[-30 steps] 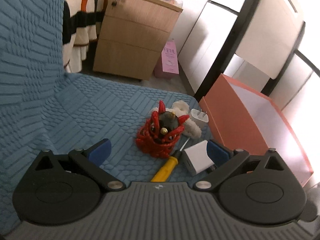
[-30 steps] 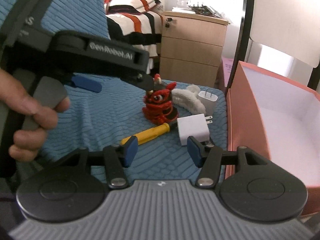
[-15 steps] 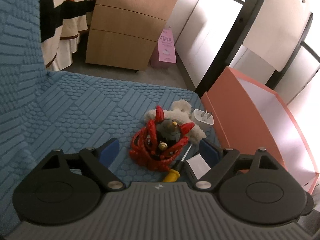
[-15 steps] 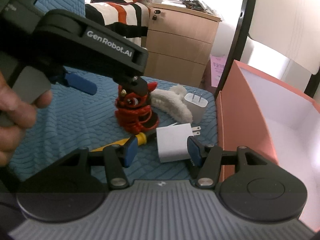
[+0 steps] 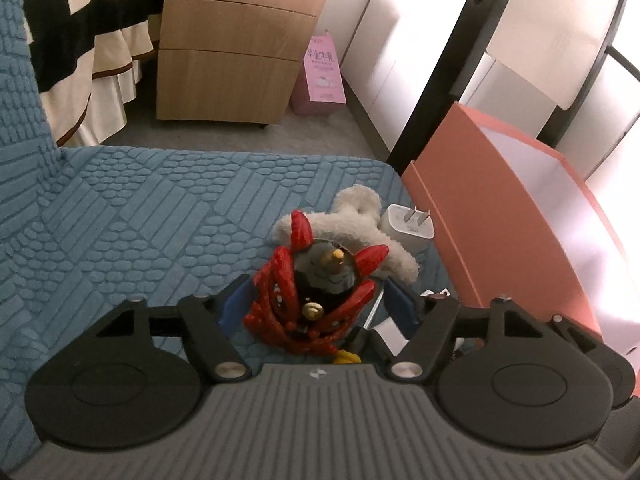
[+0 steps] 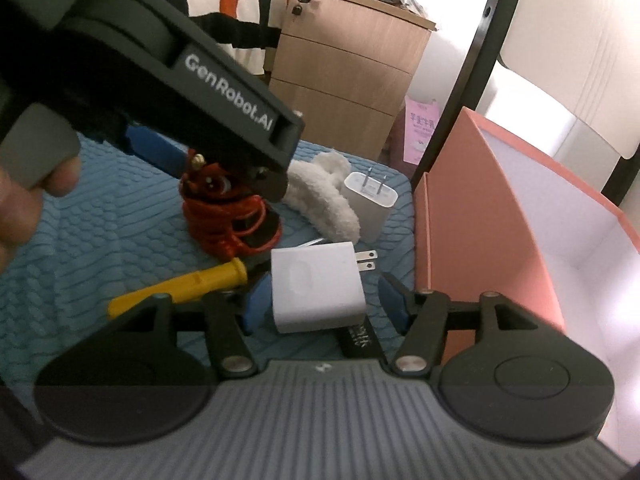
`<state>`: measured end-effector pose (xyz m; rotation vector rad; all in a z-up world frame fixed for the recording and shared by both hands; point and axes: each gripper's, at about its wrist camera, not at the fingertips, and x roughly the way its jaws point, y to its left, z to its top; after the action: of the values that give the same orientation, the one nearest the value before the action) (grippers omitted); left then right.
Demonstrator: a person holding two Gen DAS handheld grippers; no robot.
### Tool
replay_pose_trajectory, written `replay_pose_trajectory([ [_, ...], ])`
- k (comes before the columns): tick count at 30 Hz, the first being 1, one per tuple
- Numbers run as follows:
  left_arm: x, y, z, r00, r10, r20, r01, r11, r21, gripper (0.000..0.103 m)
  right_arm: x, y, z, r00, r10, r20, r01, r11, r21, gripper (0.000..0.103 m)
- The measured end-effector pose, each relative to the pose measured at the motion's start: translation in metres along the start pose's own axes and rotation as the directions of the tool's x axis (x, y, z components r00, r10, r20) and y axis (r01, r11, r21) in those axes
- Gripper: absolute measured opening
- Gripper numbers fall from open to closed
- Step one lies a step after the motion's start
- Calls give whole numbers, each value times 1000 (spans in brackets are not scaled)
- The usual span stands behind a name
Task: Organize rigid objects
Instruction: 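Lower the left tool onto the red figurine while the right tool approaches the white charger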
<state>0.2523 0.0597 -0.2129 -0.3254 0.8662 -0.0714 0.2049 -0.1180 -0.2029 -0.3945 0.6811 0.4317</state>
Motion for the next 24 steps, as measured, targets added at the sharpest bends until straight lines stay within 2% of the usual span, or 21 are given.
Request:
replay_pose_trajectory([
  [7, 11, -6, 0, 1000, 25, -9, -25, 999, 45, 74, 12, -2, 3, 999, 35, -28, -34, 999, 18, 62],
  [11, 13, -9, -2, 999, 48, -9, -47, 996, 73, 66, 12, -4, 5, 998, 54, -24, -53, 998, 30, 56],
  [24, -6, -8, -5, 996, 83, 15, -83, 996, 20, 65, 3, -6, 5, 995, 95, -24, -92, 991, 97, 53],
])
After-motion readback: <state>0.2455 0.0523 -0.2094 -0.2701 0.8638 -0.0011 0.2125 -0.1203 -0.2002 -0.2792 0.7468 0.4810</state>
